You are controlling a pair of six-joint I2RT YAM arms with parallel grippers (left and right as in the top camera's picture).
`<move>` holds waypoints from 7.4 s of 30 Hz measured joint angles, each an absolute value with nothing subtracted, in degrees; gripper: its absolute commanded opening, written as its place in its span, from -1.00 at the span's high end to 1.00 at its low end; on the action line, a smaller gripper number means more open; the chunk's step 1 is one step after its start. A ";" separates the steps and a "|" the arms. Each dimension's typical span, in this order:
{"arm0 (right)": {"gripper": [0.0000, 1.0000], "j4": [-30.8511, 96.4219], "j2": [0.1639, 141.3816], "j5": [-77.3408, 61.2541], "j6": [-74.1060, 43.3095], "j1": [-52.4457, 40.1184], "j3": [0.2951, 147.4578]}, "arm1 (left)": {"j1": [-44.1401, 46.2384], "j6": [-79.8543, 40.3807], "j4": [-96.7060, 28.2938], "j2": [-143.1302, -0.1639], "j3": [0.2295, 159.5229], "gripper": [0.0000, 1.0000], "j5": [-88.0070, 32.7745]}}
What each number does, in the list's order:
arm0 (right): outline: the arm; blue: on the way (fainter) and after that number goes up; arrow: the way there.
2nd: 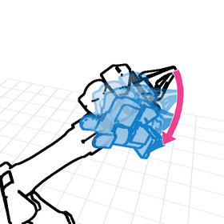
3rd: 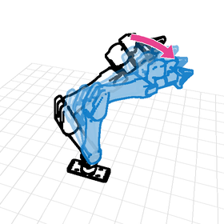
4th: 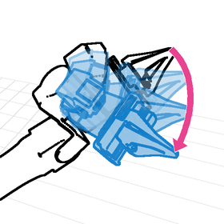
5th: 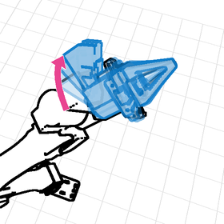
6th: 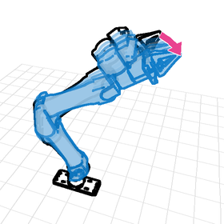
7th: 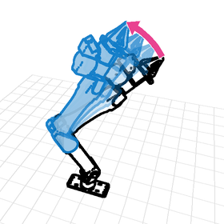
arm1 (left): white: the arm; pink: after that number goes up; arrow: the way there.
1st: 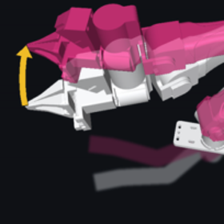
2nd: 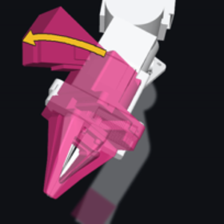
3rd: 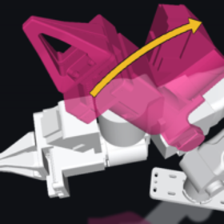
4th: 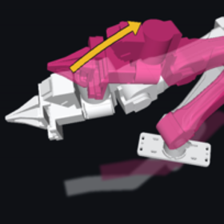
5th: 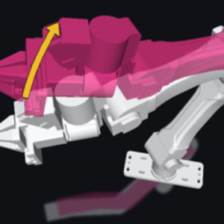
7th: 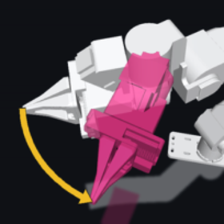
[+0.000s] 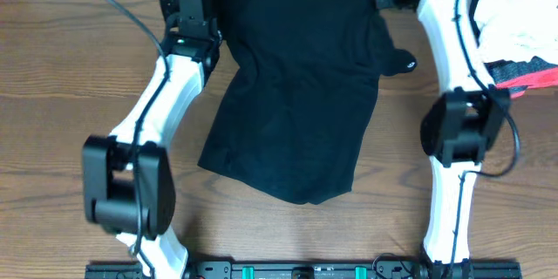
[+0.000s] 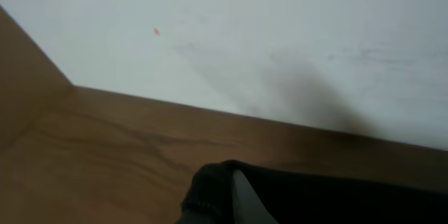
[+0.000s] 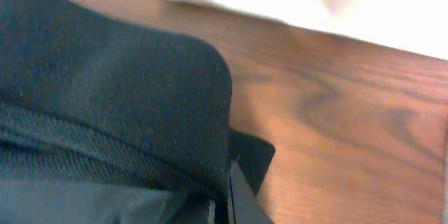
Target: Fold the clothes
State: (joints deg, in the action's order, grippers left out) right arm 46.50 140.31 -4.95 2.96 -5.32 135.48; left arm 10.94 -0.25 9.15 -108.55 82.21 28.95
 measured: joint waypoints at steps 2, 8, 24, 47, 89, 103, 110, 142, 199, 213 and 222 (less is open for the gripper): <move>0.92 41.74 142.78 -5.06 2.00 -5.32 135.39 | 10.87 -0.27 13.41 -110.83 82.21 0.86 28.97; -0.99 33.80 145.71 -4.91 -1.02 -5.19 135.24 | 9.98 -0.23 21.58 -114.83 82.21 -0.96 29.10; -0.99 55.90 127.92 -4.51 -2.39 -3.99 135.44 | 9.10 -2.37 -1.41 -101.82 82.35 -0.96 30.57; 0.55 63.68 142.80 -6.79 -5.32 -1.93 135.48 | 9.08 -9.23 -32.62 -98.80 82.59 -0.97 13.21; 0.95 38.72 142.43 -5.28 -6.83 9.56 117.58 | 9.06 -9.23 -32.77 -98.85 82.59 -0.96 12.53; -0.22 62.81 142.28 -13.74 -4.27 7.46 133.10 | 9.06 -9.23 -42.37 -98.85 82.54 -0.97 8.25; -0.32 74.22 134.21 -15.05 -2.44 4.47 137.62 | 9.04 -9.41 -54.81 -98.85 81.36 -0.78 3.27; -0.36 75.83 131.15 -15.03 -2.09 1.65 138.78 | 20.67 12.53 -40.07 -99.13 60.23 0.09 -7.53; -0.42 77.28 131.15 -14.55 -0.60 1.65 138.78 | -13.34 2.68 -3.40 -104.57 61.69 0.88 6.02; -0.43 77.32 131.15 -14.52 -0.58 0.43 138.78 | -19.70 -4.95 4.80 -107.13 61.91 -0.96 -2.57; -0.44 77.56 131.15 -14.39 -0.58 0.19 138.78 | -18.94 -12.67 -29.19 -101.36 61.98 -0.97 -21.17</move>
State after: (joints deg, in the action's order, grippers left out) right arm 77.56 131.15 -14.39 -0.58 0.19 138.78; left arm -18.94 -12.67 -29.19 -101.36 61.98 -21.17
